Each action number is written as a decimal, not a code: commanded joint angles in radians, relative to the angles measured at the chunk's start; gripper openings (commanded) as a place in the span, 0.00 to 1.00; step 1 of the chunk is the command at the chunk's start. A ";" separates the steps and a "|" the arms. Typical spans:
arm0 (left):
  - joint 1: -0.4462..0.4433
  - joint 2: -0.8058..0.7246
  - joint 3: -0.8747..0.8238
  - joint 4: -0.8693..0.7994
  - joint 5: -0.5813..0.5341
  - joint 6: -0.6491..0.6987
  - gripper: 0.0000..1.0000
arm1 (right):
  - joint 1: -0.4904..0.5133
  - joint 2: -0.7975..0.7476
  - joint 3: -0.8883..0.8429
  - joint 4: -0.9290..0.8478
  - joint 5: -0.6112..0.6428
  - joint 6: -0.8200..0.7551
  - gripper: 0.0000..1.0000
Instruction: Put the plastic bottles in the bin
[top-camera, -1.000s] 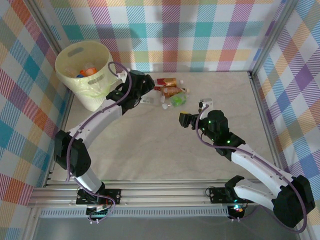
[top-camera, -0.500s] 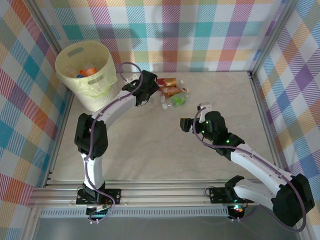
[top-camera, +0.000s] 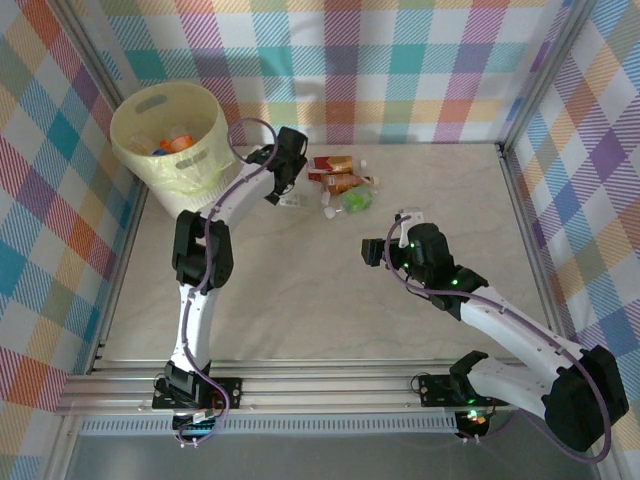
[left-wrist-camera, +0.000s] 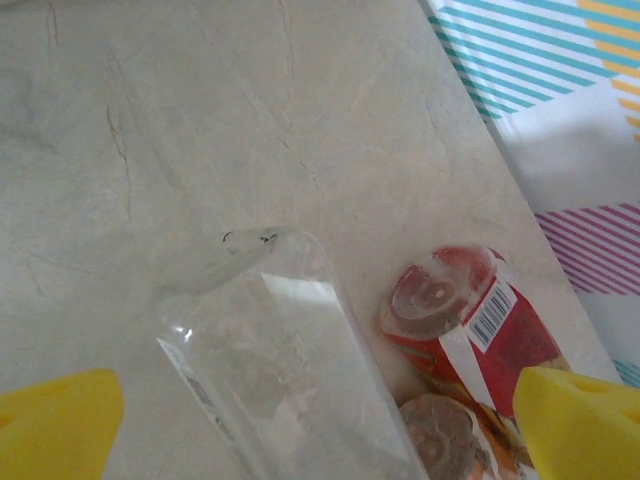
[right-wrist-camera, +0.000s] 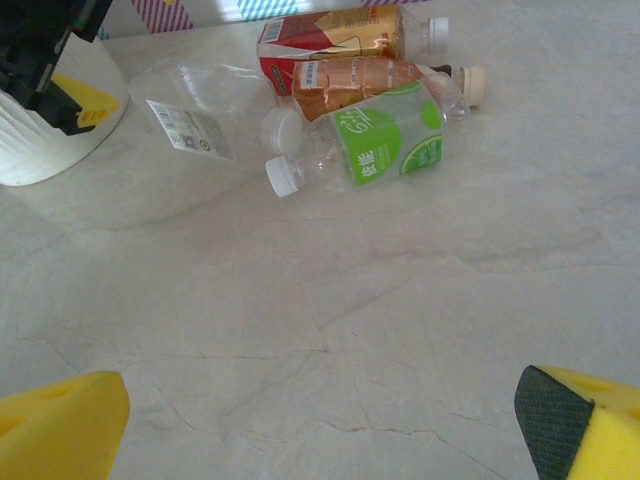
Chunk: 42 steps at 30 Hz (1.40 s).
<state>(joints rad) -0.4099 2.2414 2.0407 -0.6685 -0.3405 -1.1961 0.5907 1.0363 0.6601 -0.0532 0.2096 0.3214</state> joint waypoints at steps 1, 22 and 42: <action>0.009 0.050 0.064 -0.068 0.053 -0.090 1.00 | 0.005 -0.005 0.024 -0.013 0.015 0.005 1.00; 0.065 0.090 -0.013 0.054 0.165 -0.108 0.56 | 0.006 -0.009 0.012 -0.021 0.014 0.009 1.00; 0.022 -0.298 -0.428 0.351 0.286 0.037 0.45 | 0.006 0.030 0.015 0.048 -0.057 0.013 1.00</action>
<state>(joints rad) -0.3656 2.0281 1.6329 -0.3763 -0.1043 -1.2034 0.5907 1.0519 0.6601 -0.0391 0.1665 0.3283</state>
